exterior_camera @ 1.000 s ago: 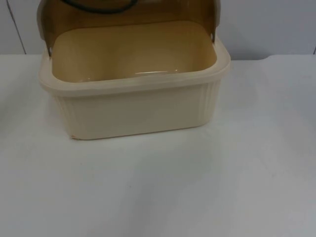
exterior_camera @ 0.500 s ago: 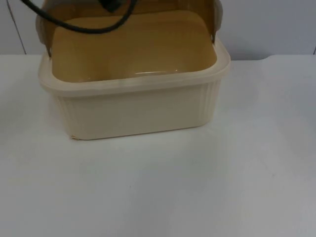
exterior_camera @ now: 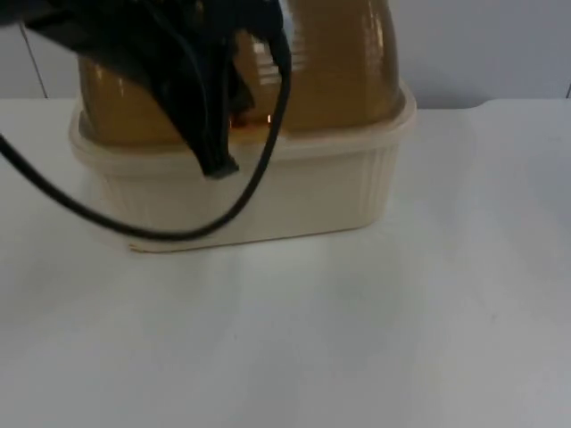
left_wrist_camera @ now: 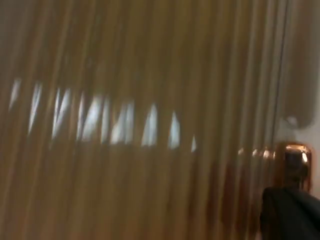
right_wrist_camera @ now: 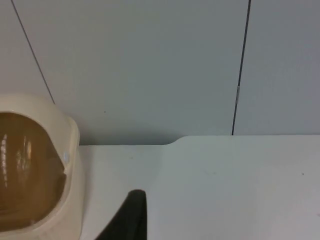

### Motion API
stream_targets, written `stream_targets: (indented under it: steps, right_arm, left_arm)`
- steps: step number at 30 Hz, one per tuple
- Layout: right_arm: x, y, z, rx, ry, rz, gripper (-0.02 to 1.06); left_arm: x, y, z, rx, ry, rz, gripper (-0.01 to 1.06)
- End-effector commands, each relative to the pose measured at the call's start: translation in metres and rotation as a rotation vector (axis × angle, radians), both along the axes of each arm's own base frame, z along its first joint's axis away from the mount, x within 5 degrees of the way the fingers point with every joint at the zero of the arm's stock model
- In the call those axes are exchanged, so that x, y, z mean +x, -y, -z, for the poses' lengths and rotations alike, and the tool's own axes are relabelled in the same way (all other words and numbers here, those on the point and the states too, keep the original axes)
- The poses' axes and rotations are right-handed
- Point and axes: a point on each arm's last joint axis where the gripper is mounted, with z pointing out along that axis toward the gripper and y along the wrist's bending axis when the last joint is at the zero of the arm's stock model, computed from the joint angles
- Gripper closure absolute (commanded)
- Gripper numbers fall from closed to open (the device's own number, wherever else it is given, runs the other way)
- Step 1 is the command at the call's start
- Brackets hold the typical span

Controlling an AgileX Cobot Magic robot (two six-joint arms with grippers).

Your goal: Open the box lid with the left hand, place the block into the box with the right hand, then close the box lid with the left hand.

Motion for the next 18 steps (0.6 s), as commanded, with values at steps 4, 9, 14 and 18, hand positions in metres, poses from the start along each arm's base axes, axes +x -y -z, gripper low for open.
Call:
stream_targets:
  steps: [4,9,14,18]
  right_arm:
    - [-0.002,0.0,-0.002,0.002,0.01,-0.001,0.02]
    - [-0.002,0.0,-0.002,0.002,0.01,-0.001,0.02]
    - [-0.002,0.0,-0.002,0.005,0.01,-0.002,0.02]
    - [-0.002,0.0,-0.002,0.005,0.01,-0.002,0.02]
  left_arm:
    - [-0.016,0.006,-0.012,-0.1,-0.012,-0.046,1.05]
    - [-0.029,0.005,-0.051,-0.274,0.004,-0.126,1.05]
    - [-0.051,-0.006,-0.101,-0.534,-0.001,-0.239,1.05]
    - [-0.063,-0.025,-0.131,-0.647,0.037,-0.298,1.05]
